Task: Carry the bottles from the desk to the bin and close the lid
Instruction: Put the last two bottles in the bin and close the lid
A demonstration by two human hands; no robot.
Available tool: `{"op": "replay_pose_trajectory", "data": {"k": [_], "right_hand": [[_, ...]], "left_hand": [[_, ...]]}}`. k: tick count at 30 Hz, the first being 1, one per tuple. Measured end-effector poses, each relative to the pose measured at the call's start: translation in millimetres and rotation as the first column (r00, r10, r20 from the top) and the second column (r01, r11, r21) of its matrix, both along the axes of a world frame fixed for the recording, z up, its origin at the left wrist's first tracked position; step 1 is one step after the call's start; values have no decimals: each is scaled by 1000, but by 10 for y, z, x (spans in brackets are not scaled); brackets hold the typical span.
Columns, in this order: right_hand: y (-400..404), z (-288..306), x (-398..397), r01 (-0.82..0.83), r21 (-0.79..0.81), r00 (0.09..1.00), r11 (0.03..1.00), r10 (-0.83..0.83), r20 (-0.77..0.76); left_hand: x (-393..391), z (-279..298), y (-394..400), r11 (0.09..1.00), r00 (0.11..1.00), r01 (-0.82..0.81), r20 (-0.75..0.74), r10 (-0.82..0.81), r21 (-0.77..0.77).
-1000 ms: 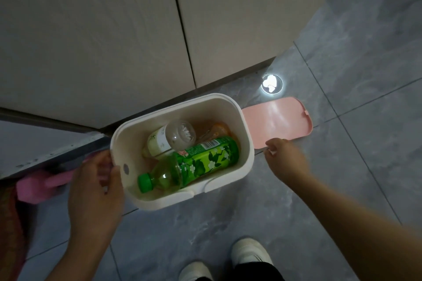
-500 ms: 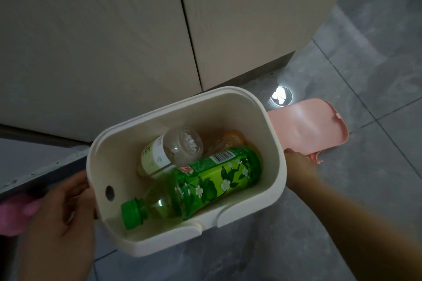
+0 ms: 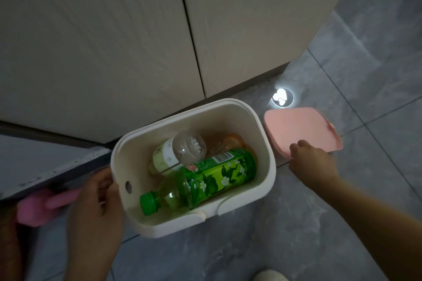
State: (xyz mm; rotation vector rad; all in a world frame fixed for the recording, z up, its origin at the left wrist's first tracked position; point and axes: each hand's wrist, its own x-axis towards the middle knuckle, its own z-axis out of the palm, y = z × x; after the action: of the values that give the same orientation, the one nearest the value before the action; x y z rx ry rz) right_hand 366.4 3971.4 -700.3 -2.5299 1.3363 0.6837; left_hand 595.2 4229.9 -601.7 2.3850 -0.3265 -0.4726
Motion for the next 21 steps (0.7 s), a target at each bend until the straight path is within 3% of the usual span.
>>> {"op": "replay_pose_trajectory", "data": {"k": [6,11,15,19,21], "right_hand": [[-85,681,-137,124,-10,975,992,-119,187],[-1,1283,-215,208,29,879,978,-200,434],[115,1769,-323,234,138,823,962,-272,499],[167,2210,-401,312,214,712,926,-377,592],[162,2415,-416,347,304,596,887,-459,659]], "left_hand": [[-9,107,-77,994,999,-35,-27,38,106],[-10,222,-100,985,992,-22,-122,44,172],[-22,323,-144,977,986,25,-165,11,212],[-71,423,-186,967,978,28,-207,26,252],[-97,481,-203,971,970,39,-243,20,237]]}}
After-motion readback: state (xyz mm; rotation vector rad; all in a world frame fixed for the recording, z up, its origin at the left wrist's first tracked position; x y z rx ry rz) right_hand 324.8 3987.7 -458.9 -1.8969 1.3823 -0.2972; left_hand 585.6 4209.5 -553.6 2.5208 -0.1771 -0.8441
